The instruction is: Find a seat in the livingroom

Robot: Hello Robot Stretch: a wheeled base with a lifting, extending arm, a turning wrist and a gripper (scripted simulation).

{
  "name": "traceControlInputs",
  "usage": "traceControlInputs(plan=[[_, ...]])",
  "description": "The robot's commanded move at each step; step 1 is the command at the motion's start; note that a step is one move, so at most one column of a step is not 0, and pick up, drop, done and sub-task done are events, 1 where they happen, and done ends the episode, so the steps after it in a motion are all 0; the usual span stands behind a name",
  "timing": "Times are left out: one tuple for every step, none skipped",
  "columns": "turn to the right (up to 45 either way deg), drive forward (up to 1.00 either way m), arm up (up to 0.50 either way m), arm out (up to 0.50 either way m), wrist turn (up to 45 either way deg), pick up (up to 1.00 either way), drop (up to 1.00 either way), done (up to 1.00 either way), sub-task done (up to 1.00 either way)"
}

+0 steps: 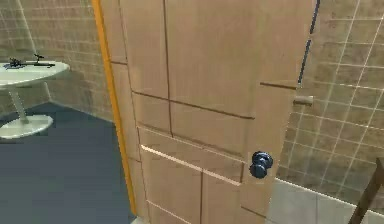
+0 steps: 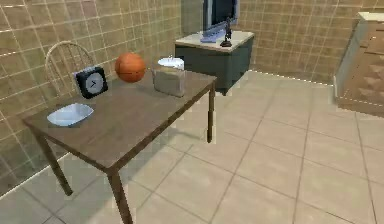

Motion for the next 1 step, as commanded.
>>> traceControlInputs(plan=[[-39.0,0.00,0.00,0.00,0.0,0.00,0.00,0.00,0.00]])
